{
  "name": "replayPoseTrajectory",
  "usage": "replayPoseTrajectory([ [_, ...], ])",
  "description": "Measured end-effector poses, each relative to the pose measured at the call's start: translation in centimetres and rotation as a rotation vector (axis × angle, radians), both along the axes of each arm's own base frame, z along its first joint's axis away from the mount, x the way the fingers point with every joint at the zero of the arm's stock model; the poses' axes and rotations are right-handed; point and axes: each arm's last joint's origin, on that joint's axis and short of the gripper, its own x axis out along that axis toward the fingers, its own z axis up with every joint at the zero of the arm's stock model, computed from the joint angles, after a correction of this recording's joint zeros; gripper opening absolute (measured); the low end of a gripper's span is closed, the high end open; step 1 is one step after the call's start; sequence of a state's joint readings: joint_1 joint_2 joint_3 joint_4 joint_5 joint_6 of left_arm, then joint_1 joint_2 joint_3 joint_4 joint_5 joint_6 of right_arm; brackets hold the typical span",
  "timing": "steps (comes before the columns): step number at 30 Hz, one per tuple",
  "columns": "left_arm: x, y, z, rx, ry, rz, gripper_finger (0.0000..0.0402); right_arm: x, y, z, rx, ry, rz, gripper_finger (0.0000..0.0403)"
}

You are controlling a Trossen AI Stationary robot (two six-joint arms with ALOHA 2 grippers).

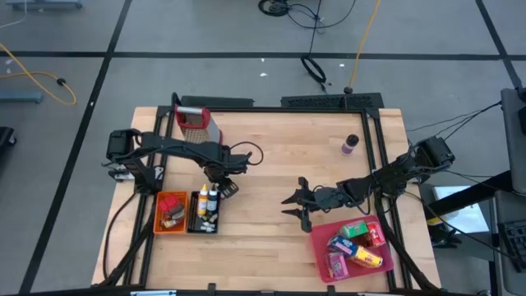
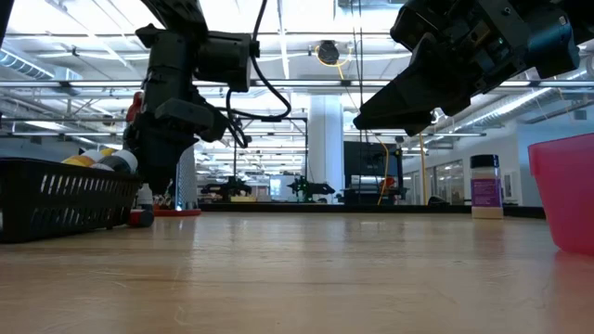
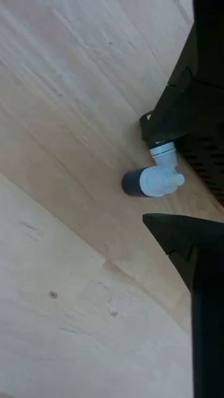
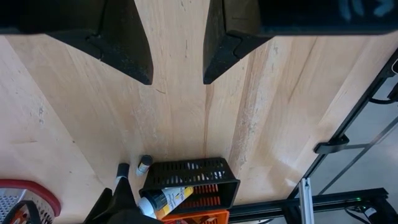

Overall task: Pick & Place Kitchen Items
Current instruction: Put the purple food coloring bottle into the black bin

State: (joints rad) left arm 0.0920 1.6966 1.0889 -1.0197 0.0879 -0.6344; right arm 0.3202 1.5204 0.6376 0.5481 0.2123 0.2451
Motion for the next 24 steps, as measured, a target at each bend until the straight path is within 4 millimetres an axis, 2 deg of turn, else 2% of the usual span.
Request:
replayPoseTrajectory([
  [14,0.0,-0.8,0.0,0.002,0.003,-0.002,0.0169,0.0,0.0,0.0,0.000,0.000,0.000,0.0132],
  [20,-0.8,-0.9,-1.4,-0.025,0.033,0.007,0.0159,0.0,0.0,0.0,0.000,0.000,0.000,0.0132],
  [24,-1.0,-0.9,-1.6,-0.030,0.040,-0.007,0.0152,0.0,0.0,0.0,0.000,0.000,0.000,0.0132],
])
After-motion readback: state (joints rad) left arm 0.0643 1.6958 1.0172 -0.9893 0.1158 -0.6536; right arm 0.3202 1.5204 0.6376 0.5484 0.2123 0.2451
